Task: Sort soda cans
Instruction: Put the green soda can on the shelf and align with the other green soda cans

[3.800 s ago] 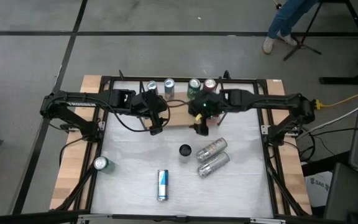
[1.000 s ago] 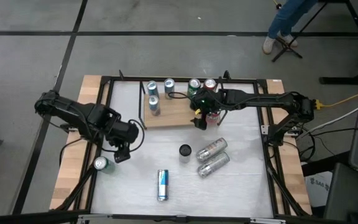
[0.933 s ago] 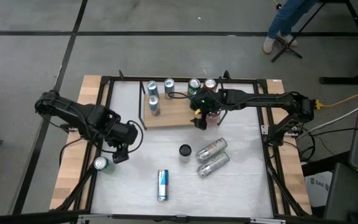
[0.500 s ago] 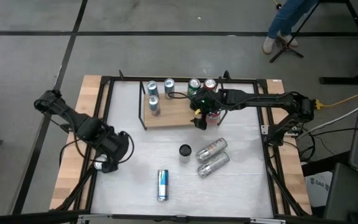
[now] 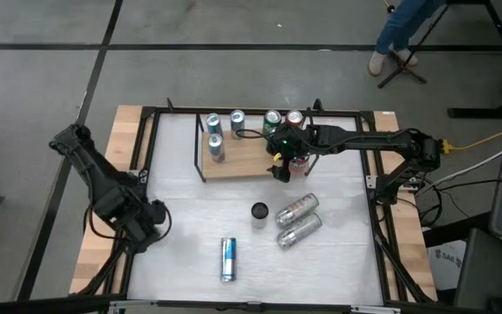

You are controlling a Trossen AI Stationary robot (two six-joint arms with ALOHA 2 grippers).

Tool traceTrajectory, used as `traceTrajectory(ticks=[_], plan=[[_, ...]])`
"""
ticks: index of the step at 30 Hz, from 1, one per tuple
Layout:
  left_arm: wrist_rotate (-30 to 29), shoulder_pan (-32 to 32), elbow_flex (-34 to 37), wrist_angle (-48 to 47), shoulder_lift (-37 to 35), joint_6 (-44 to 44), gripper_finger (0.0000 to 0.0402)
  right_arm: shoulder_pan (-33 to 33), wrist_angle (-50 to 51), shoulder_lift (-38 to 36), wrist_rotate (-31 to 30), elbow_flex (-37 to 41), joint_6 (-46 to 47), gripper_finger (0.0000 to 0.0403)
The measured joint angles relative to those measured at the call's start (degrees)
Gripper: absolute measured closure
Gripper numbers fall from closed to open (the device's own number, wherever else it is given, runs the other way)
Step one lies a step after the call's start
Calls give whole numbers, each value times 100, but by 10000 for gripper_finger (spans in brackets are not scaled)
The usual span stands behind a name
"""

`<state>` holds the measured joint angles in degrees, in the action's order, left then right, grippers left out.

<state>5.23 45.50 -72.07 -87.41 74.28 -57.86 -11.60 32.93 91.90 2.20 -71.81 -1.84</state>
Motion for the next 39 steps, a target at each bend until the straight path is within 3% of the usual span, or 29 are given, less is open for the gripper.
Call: traceTrajectory(ticks=[7, 23, 39], plan=[[376, 254, 737, 304, 2, -180, 72, 0, 0, -1, 0, 0, 2, 15], [294, 316, 1657, 1396, 2, -327, 72, 0, 2, -1, 0, 0, 0, 15], [279, 316, 1729, 1438, 2, -359, 72, 0, 2, -1, 0, -2, 0, 15]])
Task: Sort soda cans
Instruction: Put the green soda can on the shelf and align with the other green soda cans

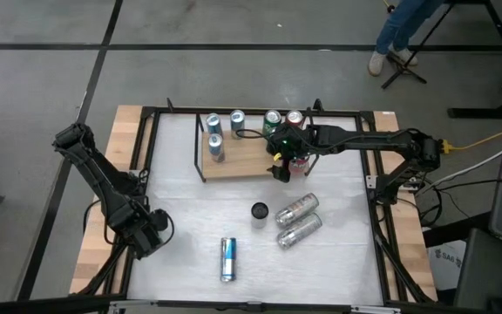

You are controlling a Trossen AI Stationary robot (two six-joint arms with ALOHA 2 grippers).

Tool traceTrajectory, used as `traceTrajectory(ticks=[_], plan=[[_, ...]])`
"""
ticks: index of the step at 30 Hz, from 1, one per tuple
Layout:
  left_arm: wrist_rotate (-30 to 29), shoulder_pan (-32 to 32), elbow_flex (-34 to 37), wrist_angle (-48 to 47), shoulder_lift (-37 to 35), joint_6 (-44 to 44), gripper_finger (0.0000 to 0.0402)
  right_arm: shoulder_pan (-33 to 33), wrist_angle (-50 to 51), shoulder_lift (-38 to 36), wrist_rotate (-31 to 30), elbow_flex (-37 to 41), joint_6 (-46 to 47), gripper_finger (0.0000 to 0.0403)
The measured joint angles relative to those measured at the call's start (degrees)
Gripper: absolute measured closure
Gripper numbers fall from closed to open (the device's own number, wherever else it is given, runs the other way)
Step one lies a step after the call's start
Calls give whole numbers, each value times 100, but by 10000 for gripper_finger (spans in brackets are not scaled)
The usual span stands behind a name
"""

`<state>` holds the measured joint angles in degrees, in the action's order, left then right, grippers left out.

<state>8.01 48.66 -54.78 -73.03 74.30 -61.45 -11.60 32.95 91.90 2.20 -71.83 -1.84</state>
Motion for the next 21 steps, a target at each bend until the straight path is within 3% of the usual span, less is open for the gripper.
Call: traceTrajectory(ticks=[10, 21], plan=[[55, 0, 0, 46, 0, -42, 85, 0, 0, 0, 0, 0, 1, 15], [111, 0, -2, 44, -7, -1411, 128, 0, 2, 0, 0, 0, -1, 15]])
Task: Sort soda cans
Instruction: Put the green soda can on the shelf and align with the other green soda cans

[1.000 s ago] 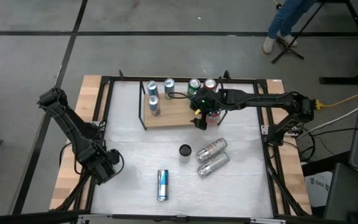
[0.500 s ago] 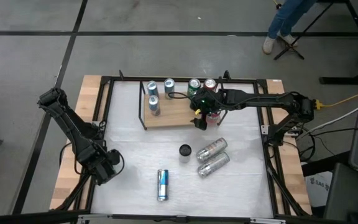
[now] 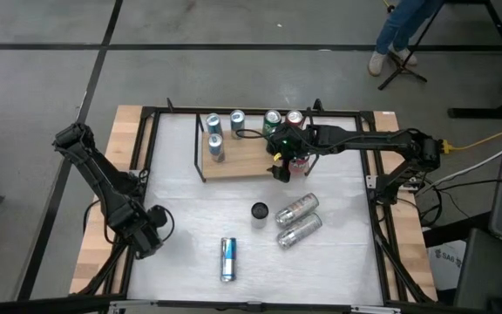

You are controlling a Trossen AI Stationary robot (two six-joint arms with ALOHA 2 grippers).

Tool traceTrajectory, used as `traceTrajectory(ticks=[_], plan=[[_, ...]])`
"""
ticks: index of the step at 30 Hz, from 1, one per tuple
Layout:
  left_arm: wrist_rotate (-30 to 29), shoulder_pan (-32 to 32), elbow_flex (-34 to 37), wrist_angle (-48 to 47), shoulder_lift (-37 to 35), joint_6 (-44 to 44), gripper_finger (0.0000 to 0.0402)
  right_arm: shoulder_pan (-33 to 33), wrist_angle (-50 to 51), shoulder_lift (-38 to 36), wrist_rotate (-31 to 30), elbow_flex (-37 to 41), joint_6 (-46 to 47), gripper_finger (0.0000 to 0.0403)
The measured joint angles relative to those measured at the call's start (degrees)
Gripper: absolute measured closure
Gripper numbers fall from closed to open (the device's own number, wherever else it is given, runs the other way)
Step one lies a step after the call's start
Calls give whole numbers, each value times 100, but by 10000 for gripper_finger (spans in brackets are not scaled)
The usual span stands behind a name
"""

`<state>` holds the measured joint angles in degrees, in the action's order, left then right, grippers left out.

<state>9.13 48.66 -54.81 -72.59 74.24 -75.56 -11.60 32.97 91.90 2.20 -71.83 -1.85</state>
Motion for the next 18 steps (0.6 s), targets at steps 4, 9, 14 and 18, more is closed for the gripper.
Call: traceTrajectory(ticks=[4, 9, 14, 18], plan=[[4, -18, -2, 8, 0, -486, 130, 0, 2, 0, 0, 0, 0, 15], [-52, -312, -4, 187, -2, -1195, 131, -2, 2, 0, 0, 0, 0, 15], [-114, -919, -4, 339, -1, -1548, 131, -1, 2, 0, 0, 0, 0, 15], [-189, -1515, -4, 530, 0, -1594, 130, 0, 20, 0, 0, -36, 0, 15]])
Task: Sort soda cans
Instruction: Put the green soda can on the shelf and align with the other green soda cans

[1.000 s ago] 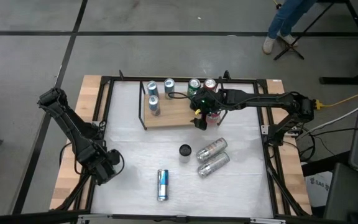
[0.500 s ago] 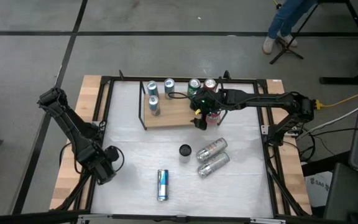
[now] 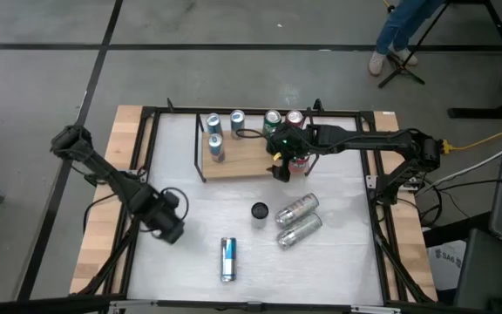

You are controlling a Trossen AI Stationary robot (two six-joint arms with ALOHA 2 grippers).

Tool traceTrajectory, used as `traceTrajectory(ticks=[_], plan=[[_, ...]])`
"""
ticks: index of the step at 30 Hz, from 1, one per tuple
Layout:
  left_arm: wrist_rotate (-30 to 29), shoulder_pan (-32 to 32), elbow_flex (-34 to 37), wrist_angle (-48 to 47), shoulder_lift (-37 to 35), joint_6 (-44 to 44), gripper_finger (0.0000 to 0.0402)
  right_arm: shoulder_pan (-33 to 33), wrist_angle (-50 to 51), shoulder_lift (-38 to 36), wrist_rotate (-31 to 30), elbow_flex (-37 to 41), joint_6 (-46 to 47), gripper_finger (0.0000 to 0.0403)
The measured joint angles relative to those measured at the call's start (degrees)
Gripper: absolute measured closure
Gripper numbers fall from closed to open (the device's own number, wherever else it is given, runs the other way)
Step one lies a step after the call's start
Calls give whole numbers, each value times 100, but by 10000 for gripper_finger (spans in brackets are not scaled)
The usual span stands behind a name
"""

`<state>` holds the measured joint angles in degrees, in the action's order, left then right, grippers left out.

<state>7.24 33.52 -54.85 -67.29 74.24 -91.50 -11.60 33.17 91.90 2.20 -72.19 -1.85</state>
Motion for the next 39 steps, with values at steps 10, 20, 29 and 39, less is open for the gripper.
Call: traceTrajectory(ticks=[10, 20, 29, 39], plan=[[-432, -1565, -98, 269, 13, 84, 130, -2, -8, 0, 0, -320, -8, 15], [-536, -2739, -103, 276, 13, 186, 129, -1, -57, 0, 0, -473, -15, 15], [-515, -3082, -109, 274, 13, 168, 128, -1, -57, 0, 0, -473, -15, 15], [-513, -3090, -114, 274, 13, 168, 88, -2, -55, 0, 0, -473, -15, 15]])
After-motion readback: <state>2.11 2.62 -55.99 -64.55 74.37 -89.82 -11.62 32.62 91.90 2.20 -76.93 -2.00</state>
